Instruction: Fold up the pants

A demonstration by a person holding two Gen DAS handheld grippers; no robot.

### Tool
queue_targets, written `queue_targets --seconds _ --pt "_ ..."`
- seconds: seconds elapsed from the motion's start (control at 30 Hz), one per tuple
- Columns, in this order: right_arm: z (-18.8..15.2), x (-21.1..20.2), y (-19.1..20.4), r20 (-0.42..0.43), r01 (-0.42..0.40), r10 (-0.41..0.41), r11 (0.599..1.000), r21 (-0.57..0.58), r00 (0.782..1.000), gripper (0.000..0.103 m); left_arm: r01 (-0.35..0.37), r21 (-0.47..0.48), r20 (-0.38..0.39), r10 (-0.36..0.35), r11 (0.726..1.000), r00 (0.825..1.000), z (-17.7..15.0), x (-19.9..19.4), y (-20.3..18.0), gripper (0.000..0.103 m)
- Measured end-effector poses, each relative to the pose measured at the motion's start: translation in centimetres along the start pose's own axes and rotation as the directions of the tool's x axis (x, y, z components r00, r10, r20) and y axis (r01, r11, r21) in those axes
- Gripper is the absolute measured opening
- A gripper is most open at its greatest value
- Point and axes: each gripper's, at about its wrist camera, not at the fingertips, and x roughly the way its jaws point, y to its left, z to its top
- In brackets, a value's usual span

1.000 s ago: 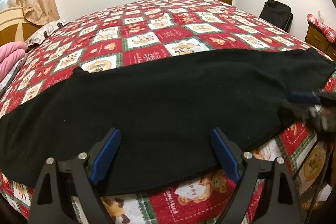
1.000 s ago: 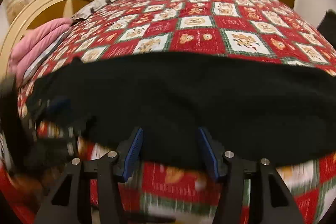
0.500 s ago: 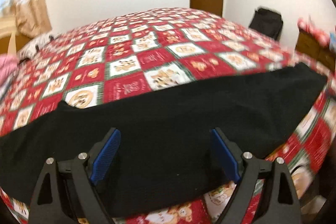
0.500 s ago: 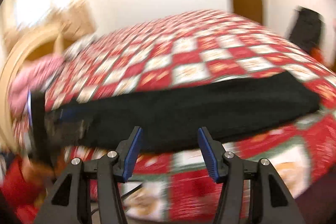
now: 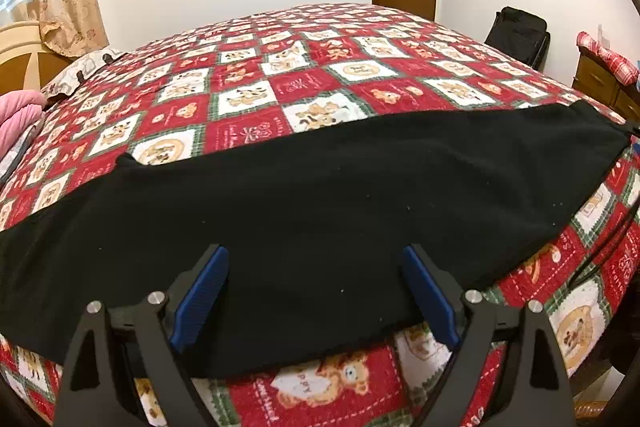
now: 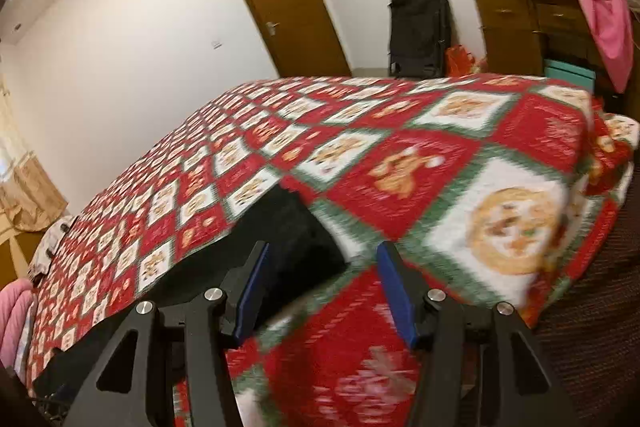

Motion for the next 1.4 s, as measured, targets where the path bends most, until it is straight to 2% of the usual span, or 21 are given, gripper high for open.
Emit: queue_targets --seconds 0.1,0.2,0.3,0.43,0.5,0.53,0.57,0.6,0.7,0.77,0.83,0.9,0.97,1.07,1.17,1.3,1.37,1.4 --pt "-0.9 0.1 1.2 -0.033 -0.007 0.007 1.0 0.007 0.999 0.056 0.007 -0.017 -0.011 -0.007 1.0 1.0 0.0 -0.1 0.2 0.091" --pt "-1.9 0.1 3.0 -0.076 -0.079 0.079 0.997 0.012 0.994 0.056 0.031 -0.033 -0.019 -0.032 0.999 0.999 0.0 -0.1 0.3 0.091" --pt "-1.9 0.5 3.5 -0.072 -0.081 0.08 0.997 -0.005 0.994 0.056 0.035 -0.032 -0.022 -0.036 0.999 0.999 0.0 -0.2 0.4 0.091" --pt "-0.9 1.5 1.3 -0.028 -0.079 0.084 0.986 0.145 0.996 0.053 0.029 -0.054 -0.022 -0.03 0.998 0.999 0.0 -0.5 1.3 0.091" --pt "-0.5 2.1 1.8 -0.041 -0.071 0.077 0.989 0.133 0.996 0.051 0.026 -0.079 -0.017 -0.027 0.997 0.999 0.1 -0.7 2.0 0.091" --pt "-0.6 2.4 2.4 -0.054 -0.058 0.063 0.994 0.088 0.997 0.035 0.023 -0.095 -0.015 -0.024 0.995 1.0 0.2 -0.8 2.5 0.091" --pt "-0.8 2.9 2.8 -0.078 -0.052 0.056 0.998 0.044 0.995 0.005 0.02 -0.105 -0.013 -0.022 0.994 1.0 0.2 -0.9 2.8 0.091" --pt "-1.0 3.5 2.9 -0.108 -0.059 0.062 0.998 0.032 0.992 0.006 0.017 -0.114 -0.008 -0.018 0.993 1.0 0.2 -1.1 3.3 0.091" --pt "-0.8 3.5 3.8 -0.12 -0.041 0.038 0.999 -0.02 0.992 0.006 -0.014 -0.13 0.023 0.018 0.991 1.0 0.2 -2.0 5.0 0.091" --pt "0.1 2.3 5.5 -0.085 -0.08 0.077 0.996 -0.037 0.993 0.006 -0.042 -0.145 0.045 0.049 0.988 0.998 0.1 -2.8 6.3 0.091" --pt "0.6 0.5 8.8 -0.037 -0.13 0.126 0.983 -0.134 0.991 0.006 -0.064 -0.166 0.063 0.076 0.984 0.995 0.0 -3.5 7.7 0.091" --pt "0.1 -1.4 13.5 -0.009 -0.19 0.195 0.942 -0.276 0.981 0.006 -0.087 -0.196 0.077 0.104 0.977 0.992 -0.2 -4.2 9.4 0.091" --pt "-1.8 -2.9 18.8 -0.01 -0.235 0.256 0.869 -0.436 0.967 0.006 -0.101 -0.227 0.082 0.122 0.969 0.989 -0.3 -4.5 10.7 0.091" --pt "-6.6 -3.9 25.6 -0.068 -0.304 0.336 0.725 -0.618 0.939 0.006 -0.118 -0.274 0.079 0.145 0.954 0.986 -0.7 -4.9 12.5 0.091" --pt "-14.1 -3.2 31.2 -0.153 -0.337 0.353 0.55 -0.764 0.923 0.006 -0.133 -0.306 0.064 0.159 0.943 0.985 -1.4 -5.0 14.0 0.091" --pt "-22.9 -1.3 33.9 -0.214 -0.321 0.299 0.374 -0.87 0.93 0.006 -0.158 -0.321 0.048 0.182 0.934 0.982 -2.3 -5.1 15.4 0.091" --pt "-26.1 -0.7 33.8 -0.182 -0.26 0.256 0.313 -0.913 0.949 0.01 -0.164 -0.33 0.04 0.188 0.929 0.981 -2.7 -5.0 16.0 0.091" --pt "-27.0 -0.9 33.7 -0.123 -0.198 0.258 0.292 -0.936 0.958 0.01 -0.169 -0.337 0.033 0.191 0.926 0.981 -2.8 -4.8 16.3 0.091"
